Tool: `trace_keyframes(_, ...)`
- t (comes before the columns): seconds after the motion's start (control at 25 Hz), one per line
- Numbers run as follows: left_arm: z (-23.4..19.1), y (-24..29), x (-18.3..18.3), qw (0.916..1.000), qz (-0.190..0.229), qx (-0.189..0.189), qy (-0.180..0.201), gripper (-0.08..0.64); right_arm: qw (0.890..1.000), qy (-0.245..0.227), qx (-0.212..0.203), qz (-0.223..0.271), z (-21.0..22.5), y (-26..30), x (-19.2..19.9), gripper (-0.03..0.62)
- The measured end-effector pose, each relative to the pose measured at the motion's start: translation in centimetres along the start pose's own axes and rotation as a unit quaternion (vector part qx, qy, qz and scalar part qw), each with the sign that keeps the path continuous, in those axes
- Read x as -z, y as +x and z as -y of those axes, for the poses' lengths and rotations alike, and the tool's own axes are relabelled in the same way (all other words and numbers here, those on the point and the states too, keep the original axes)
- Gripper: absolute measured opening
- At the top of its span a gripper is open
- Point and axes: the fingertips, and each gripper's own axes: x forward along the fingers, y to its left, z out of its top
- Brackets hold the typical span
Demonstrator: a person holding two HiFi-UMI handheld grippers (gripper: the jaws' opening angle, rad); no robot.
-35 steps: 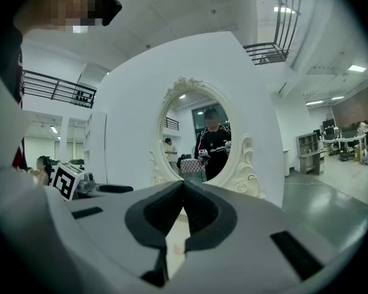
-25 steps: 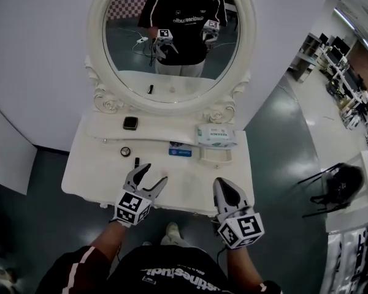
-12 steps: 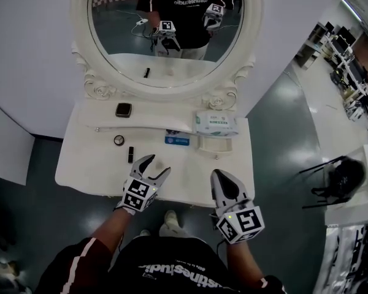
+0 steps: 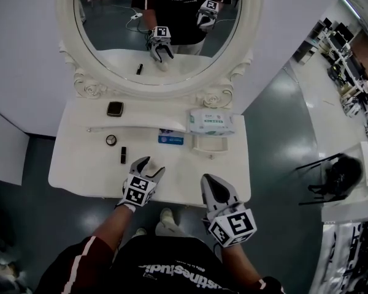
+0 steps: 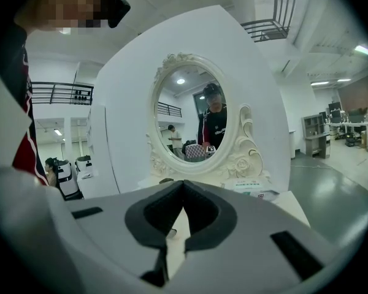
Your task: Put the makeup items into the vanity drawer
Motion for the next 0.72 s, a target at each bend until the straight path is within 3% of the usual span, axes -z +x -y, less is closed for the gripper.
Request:
trace_keyframes(0.48,-2.0,2.7,2.1,0.9982,-0.048,-0.033,-0.011,0.267,1.000,0.007,0.009,-0.004,1.0,0.0,0.3,0.005)
trace_keyframes(0.72,-2.3,2.7,2.7,0.9972,-0.057,-0.047,-0.011,0.152,1.000,0.011,0.008,0.000,0.8,-0.1,0.1,0.005)
